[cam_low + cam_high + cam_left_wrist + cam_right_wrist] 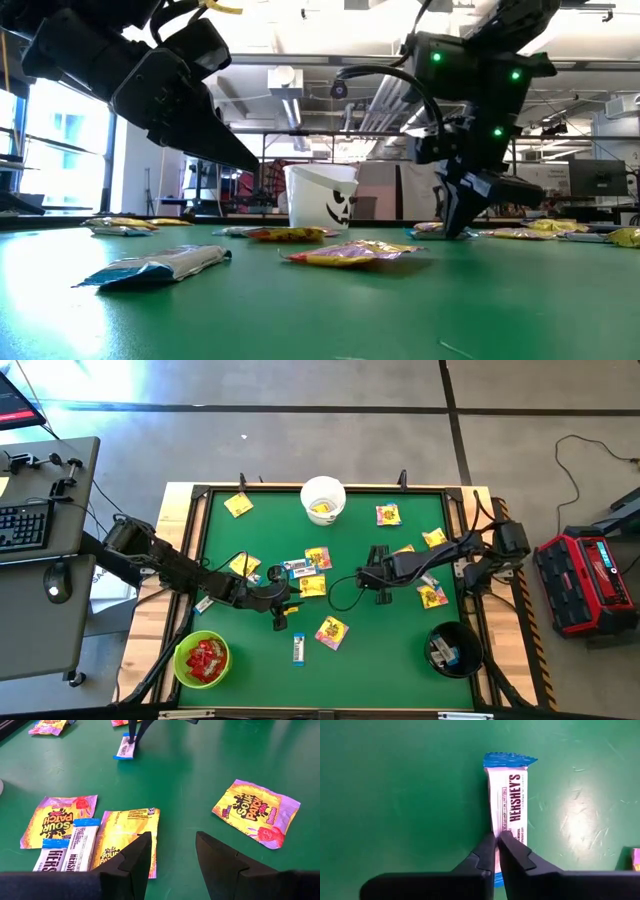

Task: Sort candy by brand, put in halloween buckets
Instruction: Put the white candy into the black bucket

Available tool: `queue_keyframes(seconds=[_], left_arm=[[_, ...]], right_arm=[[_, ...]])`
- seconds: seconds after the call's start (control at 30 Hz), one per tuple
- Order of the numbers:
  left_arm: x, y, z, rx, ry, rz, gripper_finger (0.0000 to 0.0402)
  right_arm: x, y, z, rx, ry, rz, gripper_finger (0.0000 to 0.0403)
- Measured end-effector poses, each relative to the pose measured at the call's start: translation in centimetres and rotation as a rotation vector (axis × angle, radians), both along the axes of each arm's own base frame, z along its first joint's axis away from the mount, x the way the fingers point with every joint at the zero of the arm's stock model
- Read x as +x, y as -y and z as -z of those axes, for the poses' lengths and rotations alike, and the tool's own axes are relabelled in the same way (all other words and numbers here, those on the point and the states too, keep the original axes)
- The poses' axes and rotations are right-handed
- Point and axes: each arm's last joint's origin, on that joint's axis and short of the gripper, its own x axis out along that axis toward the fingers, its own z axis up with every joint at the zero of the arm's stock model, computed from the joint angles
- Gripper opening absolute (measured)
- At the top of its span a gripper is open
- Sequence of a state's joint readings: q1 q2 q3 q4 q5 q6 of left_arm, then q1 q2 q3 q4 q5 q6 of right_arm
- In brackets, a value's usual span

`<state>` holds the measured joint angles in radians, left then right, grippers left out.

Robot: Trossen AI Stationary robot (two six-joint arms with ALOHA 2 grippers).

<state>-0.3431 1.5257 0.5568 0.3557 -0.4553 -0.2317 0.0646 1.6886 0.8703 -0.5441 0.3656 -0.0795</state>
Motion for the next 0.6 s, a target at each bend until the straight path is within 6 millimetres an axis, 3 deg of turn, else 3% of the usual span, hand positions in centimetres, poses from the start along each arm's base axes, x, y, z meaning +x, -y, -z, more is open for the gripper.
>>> queue_keyframes(seconds=[0.3,0.6], left_arm=[[0.0,0.0,0.0,-0.001,0.001,-0.001,0.0147],[0.0,0.0,0.0,-0.001,0.001,-0.001,0.0147]], right_arm=[[0.0,-0.4,-0.6,0.07,0.027,0.008,0.0001],[0.6,-3.5,-4.4,0.087,0.14,-0.036,0.0]])
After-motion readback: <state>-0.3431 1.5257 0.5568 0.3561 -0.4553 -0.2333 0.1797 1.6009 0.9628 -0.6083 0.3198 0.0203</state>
